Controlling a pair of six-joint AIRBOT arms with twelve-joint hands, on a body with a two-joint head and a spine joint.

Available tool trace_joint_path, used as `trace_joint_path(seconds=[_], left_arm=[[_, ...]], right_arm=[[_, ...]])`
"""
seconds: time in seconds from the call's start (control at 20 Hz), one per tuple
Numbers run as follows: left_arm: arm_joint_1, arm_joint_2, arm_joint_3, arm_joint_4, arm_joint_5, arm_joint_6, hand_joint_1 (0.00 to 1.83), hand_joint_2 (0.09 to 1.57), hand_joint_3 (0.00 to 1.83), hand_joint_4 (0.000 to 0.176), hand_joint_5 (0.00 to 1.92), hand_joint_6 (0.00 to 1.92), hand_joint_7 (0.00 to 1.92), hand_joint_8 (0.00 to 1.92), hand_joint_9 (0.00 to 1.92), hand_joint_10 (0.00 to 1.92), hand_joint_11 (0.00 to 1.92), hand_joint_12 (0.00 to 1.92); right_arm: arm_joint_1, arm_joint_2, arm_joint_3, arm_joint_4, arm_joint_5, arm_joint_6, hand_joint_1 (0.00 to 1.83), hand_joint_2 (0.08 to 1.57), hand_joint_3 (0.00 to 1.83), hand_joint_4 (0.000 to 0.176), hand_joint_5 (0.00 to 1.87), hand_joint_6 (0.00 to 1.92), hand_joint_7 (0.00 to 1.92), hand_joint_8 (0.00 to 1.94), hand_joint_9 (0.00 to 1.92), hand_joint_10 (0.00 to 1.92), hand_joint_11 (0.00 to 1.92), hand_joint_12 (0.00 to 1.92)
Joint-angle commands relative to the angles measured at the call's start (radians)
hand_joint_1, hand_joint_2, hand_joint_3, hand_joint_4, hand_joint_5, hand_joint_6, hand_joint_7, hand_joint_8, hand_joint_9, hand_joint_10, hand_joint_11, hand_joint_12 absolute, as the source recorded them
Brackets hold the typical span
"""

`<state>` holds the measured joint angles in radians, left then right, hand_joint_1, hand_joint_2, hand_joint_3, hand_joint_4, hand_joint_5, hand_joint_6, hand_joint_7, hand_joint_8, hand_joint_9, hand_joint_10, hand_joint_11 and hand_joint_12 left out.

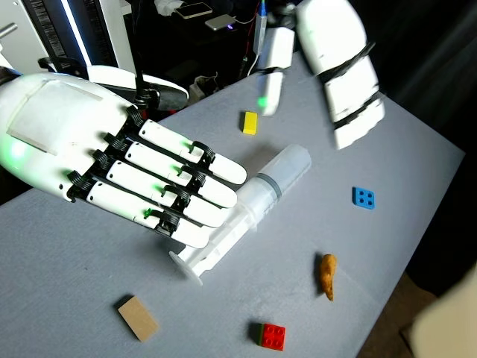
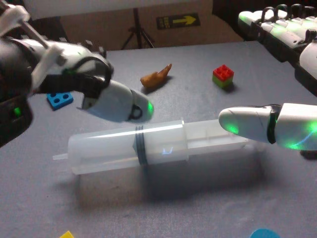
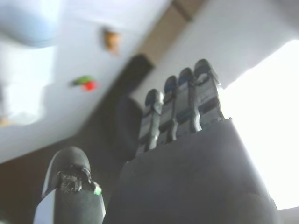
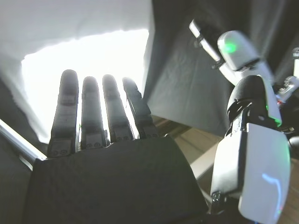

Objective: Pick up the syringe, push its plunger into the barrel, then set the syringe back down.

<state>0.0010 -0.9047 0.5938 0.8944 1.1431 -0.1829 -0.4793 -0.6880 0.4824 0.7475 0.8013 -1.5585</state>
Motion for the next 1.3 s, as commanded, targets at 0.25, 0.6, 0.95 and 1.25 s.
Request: trace_joint_path(seconds=[0.25,0.6,0.95,1.25], left_arm=[[-0.044,-0.103,0.063,-0.039,0.125,0.078,0.44,1.01,0.00,0.070,0.03,0.00,0.01,0.00,0.00,0.00,0.00,0.00],[0.011,-0.180,0.093,-0.077,0.125,0.087,0.71,1.01,0.00,0.077,0.05,0.00,0.00,0.00,0.00,0.00,0.00,0.00],[0.019,-0.269,0.169,-0.079,0.160,0.045,0.78,1.02,0.00,0.067,0.05,0.01,0.00,0.00,0.00,0.00,0.00,0.00],[0.060,-0.319,0.209,-0.088,0.160,-0.018,0.75,1.03,0.01,0.077,0.01,0.00,0.00,0.00,0.00,0.00,0.00,0.00]], right_arm=[[-0.026,0.003,0.011,-0.044,0.131,0.071,0.15,0.91,0.00,0.000,0.00,0.00,0.01,0.00,0.03,0.00,0.00,0.42],[-0.029,0.002,0.011,-0.044,0.148,0.086,0.15,0.90,0.00,0.000,0.00,0.00,0.00,0.00,0.03,0.00,0.00,0.49],[-0.037,0.002,0.011,-0.045,0.152,0.099,0.20,0.90,0.00,0.000,0.01,0.00,0.02,0.00,0.03,0.00,0.00,0.46],[-0.041,0.002,0.011,-0.087,0.165,0.155,0.18,0.91,0.00,0.000,0.02,0.00,0.03,0.00,0.03,0.00,0.00,0.45]])
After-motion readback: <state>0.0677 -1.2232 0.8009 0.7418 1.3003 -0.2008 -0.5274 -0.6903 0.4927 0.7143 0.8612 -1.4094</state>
